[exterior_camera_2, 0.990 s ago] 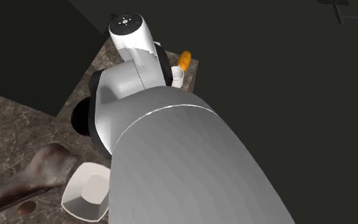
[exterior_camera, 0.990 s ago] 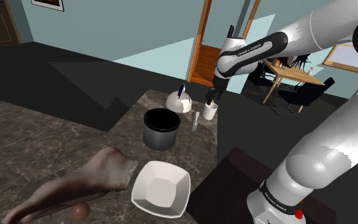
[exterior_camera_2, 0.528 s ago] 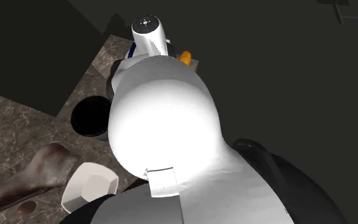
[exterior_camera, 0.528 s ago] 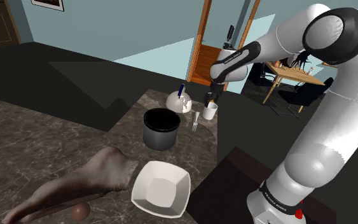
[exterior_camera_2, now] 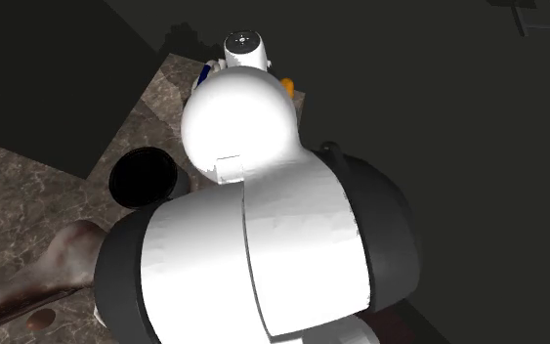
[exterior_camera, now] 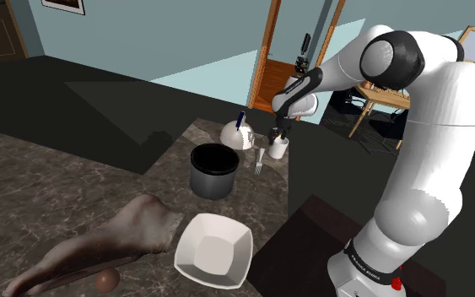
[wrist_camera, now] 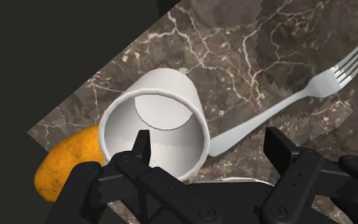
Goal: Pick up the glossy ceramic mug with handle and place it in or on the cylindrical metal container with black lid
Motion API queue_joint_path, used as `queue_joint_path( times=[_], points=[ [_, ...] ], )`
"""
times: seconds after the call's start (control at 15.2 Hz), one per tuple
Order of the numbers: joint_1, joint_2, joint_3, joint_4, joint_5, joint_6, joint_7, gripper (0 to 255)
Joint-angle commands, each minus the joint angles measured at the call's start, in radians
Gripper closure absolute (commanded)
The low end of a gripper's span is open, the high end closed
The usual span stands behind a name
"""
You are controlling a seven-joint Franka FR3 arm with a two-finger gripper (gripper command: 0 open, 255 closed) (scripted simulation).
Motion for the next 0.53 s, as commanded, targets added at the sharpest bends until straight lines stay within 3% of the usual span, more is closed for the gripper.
queue_joint_path(
  times=[0.0, 0.46],
  points=[
    [-0.006, 0.025, 0.005, 0.007, 0.009, 0.018, -0.008, 0],
    [-0.019, 0.078, 0.016, 0.015, 0.027, 0.062, -0.020, 0]
  ],
)
